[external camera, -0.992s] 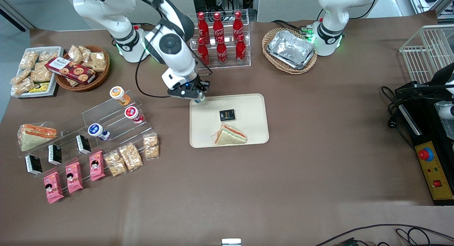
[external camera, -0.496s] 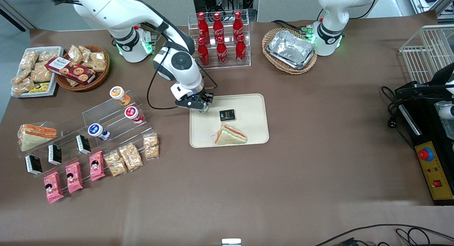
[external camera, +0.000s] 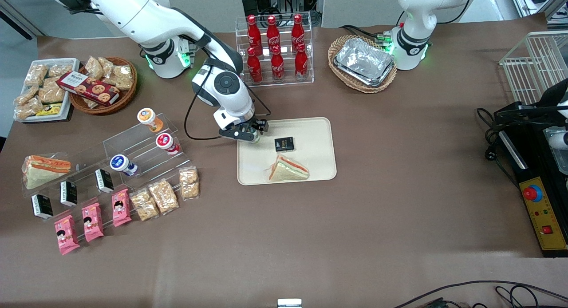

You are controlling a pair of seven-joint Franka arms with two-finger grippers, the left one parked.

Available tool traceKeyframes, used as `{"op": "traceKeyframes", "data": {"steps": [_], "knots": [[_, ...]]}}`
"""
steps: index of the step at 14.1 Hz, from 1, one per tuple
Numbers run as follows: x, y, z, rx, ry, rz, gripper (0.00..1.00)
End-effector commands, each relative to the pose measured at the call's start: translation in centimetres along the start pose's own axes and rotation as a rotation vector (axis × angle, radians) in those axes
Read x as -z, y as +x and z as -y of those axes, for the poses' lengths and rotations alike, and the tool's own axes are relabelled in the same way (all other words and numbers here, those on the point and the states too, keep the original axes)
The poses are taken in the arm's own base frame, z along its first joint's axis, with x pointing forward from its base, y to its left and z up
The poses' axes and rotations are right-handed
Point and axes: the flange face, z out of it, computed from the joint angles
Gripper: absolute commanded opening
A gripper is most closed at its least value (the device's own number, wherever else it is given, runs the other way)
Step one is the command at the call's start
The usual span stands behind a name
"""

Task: Place green gum on tray
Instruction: 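Lower the tub onto the tray and open the right gripper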

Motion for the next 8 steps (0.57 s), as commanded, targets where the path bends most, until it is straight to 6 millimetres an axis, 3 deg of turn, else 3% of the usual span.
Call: {"op": "traceKeyframes", "data": {"steps": [1, 5, 7, 8], "knots": [[0.4, 1.1, 0.2, -0.008, 0.011, -0.023, 1.00], [9.6, 1.8, -1.5, -0.003, -0.110, -0.167, 1.00], [16.2, 2.7, -2.1, 0.008, -0.090, -0.110, 1.00], [20.2, 4.3, -3.2, 0.048, -0.068, -0.058, 1.00]]}}
